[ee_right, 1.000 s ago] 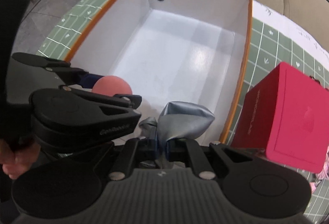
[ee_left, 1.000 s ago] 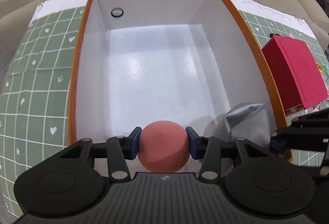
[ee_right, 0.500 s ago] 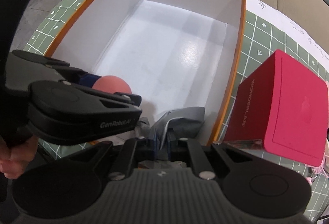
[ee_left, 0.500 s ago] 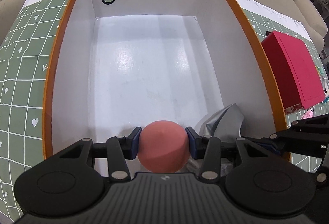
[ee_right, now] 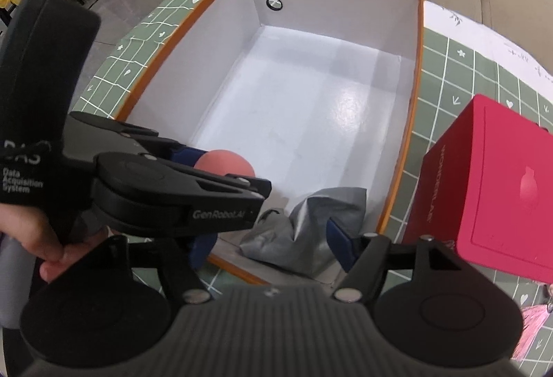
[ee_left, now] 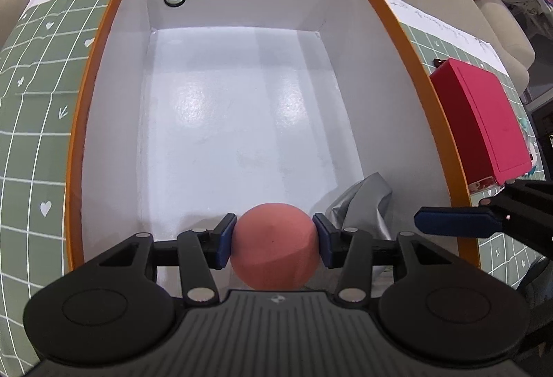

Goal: Organize soft objects
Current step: 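Lower into the box and open the left tool while the right tool releases the grey bag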

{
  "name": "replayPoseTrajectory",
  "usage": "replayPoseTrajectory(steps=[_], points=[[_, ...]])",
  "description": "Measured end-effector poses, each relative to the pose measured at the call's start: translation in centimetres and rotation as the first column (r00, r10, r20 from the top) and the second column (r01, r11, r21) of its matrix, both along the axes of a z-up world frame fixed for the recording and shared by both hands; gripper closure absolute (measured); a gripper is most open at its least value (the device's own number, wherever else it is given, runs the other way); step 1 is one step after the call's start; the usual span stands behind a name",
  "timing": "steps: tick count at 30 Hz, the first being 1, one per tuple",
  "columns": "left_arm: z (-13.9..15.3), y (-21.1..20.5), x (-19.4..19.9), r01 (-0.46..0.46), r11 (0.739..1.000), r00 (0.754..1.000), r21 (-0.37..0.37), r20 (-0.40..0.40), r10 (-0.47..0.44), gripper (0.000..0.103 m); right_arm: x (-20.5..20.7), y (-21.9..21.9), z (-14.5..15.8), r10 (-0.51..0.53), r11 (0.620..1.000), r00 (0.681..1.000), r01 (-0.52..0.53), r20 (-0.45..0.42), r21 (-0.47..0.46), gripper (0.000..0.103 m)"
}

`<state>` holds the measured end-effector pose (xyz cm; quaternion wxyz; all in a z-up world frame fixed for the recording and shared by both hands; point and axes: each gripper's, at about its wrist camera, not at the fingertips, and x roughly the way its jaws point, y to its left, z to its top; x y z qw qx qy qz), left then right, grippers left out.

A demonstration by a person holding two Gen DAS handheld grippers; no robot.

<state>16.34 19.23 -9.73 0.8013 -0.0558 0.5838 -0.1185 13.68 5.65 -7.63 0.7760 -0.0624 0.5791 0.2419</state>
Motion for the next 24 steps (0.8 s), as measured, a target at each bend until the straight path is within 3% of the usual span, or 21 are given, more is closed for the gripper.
replayPoseTrajectory(steps=[10, 12, 24], points=[[-0.5, -0.6, 0.4, -0.024, 1.000, 1.000, 0.007, -0.019, 0.024, 0.049, -1.4, 0.1, 2.3, 0.036, 0.999, 0.993, -0.038, 0.111, 0.018, 0.029], [-0.7, -0.4, 0.5, -0.034, 0.999, 0.999, -0.003, -0.029, 0.033, 0.049, -1.6, 0.1, 2.7, 0.048, 0.999, 0.990, -0.051, 0.129, 0.019, 0.022], [-1.5, -0.8, 0.8, -0.045, 0.999, 0.998, 0.012, -0.051, 0.046, 0.048, -1.7, 0.0, 2.7, 0.051, 0.998, 0.991, -0.056, 0.127, 0.034, 0.020]])
